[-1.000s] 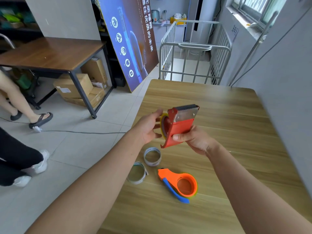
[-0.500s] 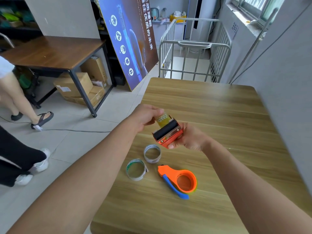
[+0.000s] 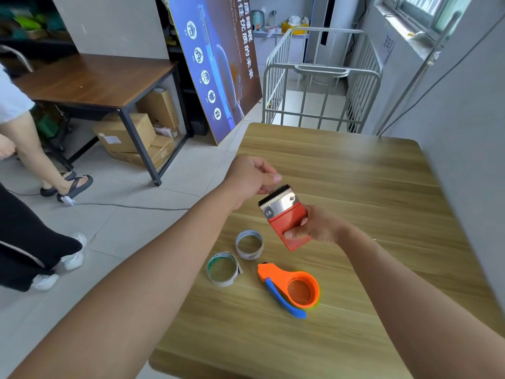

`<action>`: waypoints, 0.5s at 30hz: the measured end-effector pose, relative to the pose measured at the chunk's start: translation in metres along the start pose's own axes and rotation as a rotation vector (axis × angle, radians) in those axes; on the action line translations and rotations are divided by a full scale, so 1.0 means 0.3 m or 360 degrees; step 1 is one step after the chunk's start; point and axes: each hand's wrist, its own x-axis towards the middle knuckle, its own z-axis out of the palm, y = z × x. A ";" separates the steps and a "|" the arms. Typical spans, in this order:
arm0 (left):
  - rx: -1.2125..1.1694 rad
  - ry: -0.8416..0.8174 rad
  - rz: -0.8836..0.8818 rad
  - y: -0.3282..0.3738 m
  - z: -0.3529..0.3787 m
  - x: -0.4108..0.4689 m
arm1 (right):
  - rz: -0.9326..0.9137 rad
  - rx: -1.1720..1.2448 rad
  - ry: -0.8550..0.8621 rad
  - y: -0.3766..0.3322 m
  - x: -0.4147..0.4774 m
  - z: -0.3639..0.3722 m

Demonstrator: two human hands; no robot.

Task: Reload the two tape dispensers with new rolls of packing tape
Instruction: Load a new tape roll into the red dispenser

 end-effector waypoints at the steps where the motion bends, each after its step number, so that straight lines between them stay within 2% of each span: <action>1: -0.0007 -0.0010 0.0019 0.006 0.004 -0.006 | 0.0013 0.0004 0.0000 0.006 0.003 -0.003; 8: 0.0000 0.0050 0.0077 0.036 -0.004 -0.018 | 0.0096 -0.0045 0.0004 0.024 0.020 -0.025; 11: 0.0025 0.0167 0.0078 0.037 -0.016 -0.016 | 0.0128 -0.0048 -0.0007 0.037 0.014 -0.033; 13: 0.0060 0.0242 0.0081 0.034 -0.021 -0.015 | 0.0160 -0.0141 -0.0027 0.037 0.013 -0.040; 15: 0.0122 0.0208 0.0124 0.039 -0.013 -0.020 | 0.0188 -0.0298 -0.0077 0.028 0.017 -0.038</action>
